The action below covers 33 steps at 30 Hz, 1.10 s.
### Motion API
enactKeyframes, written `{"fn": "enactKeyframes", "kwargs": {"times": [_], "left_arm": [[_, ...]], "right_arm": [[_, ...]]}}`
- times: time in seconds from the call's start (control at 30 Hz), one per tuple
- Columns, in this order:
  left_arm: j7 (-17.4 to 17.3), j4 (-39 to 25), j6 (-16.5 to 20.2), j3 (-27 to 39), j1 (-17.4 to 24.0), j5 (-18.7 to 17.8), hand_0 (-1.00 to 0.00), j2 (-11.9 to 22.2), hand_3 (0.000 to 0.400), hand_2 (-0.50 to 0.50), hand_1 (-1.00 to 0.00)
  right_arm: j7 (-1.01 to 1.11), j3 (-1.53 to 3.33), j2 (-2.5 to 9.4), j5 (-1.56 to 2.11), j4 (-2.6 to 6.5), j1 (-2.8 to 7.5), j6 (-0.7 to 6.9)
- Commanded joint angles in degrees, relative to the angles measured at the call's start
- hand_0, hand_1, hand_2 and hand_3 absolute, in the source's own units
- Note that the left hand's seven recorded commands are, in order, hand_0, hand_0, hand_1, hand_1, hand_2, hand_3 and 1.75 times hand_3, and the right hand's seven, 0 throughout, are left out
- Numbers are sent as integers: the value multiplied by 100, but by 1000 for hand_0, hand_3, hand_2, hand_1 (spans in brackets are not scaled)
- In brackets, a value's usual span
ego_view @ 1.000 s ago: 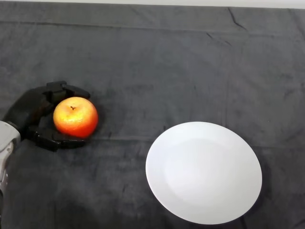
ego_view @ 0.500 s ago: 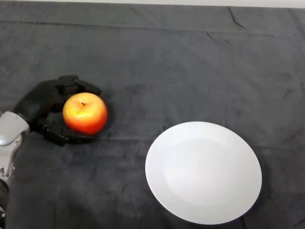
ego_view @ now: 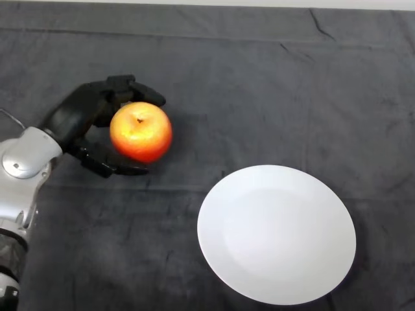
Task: Move the apple to the plate
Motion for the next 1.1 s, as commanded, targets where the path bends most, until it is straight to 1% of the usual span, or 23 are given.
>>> {"fn": "enactKeyframes", "kwargs": {"times": [0.03,0.2,0.6,0.83,1.0,1.1], "left_arm": [[75,-224,107,-141,46,60,-1000,-102,400,0,-1000],[174,-253,223,-272,-137,121,-1000,-292,400,0,-1000],[303,-118,291,-524,-553,148,-1000,-617,400,0,-1000],[326,-283,551,-632,-818,111,-1000,-775,400,0,-1000],[471,-406,685,-797,-953,132,-1000,-980,400,0,-1000],[597,-377,681,-937,-1030,144,-1000,-1124,400,0,-1000]], "right_arm": [[19,-73,-11,58,-17,262,30],[21,-76,-12,60,-32,270,37],[26,-79,-13,61,-54,279,49],[28,-80,-13,61,-59,281,54],[28,-81,-13,61,-63,283,56],[29,-81,-13,61,-65,283,58]]}}
